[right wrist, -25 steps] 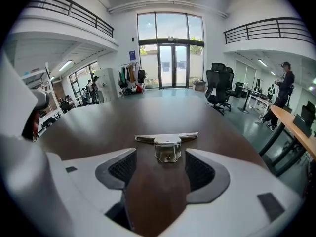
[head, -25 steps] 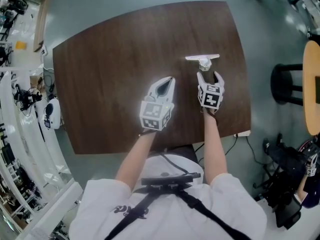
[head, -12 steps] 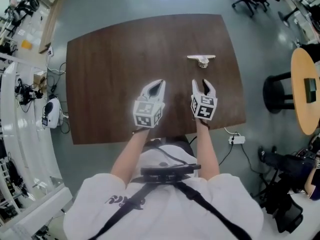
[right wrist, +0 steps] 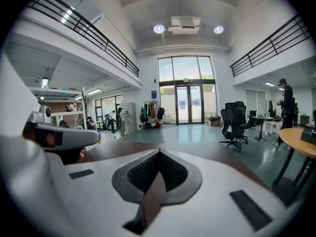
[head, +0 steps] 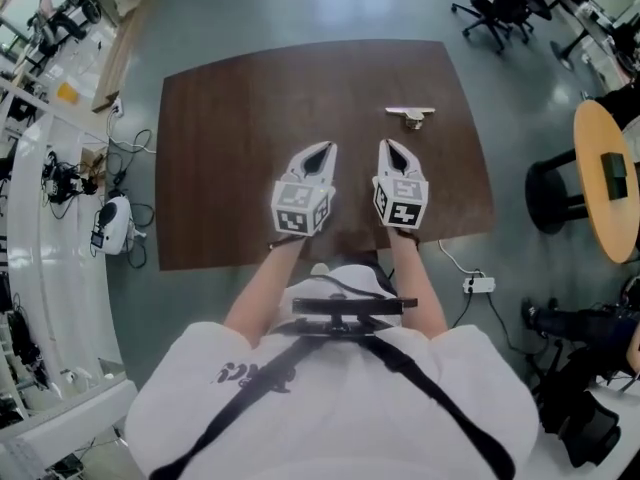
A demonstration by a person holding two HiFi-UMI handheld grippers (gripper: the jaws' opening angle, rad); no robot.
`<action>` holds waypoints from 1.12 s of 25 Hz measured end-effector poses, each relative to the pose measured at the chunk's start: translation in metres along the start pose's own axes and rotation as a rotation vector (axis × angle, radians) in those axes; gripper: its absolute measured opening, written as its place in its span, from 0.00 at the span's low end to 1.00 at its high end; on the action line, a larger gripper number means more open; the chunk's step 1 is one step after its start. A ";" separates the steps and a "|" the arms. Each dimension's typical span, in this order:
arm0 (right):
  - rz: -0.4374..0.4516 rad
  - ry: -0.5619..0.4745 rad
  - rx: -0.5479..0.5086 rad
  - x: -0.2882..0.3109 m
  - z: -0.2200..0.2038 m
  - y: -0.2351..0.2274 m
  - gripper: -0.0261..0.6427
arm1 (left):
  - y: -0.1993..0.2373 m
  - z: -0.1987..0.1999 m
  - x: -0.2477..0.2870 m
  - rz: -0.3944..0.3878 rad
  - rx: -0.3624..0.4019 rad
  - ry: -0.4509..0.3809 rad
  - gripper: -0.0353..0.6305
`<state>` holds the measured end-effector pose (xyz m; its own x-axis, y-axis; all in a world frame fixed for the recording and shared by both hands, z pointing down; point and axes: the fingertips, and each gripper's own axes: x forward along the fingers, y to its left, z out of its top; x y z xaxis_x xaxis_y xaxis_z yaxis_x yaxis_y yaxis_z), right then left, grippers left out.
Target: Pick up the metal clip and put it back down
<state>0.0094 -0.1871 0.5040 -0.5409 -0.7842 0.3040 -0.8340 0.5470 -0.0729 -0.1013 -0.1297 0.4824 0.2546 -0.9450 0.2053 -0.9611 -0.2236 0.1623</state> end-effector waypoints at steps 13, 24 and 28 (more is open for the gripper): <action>0.046 -0.082 0.025 -0.025 0.047 0.044 0.05 | 0.010 0.034 -0.032 0.013 -0.009 -0.085 0.07; 0.041 -0.068 0.004 -0.018 0.052 0.049 0.05 | 0.020 0.048 -0.032 0.022 -0.010 -0.107 0.07; 0.031 -0.063 0.002 -0.018 0.051 0.046 0.05 | 0.021 0.048 -0.031 0.023 -0.010 -0.107 0.07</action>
<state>-0.0253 -0.1628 0.4471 -0.5722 -0.7838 0.2411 -0.8169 0.5707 -0.0836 -0.1346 -0.1171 0.4328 0.2194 -0.9700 0.1050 -0.9652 -0.2001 0.1682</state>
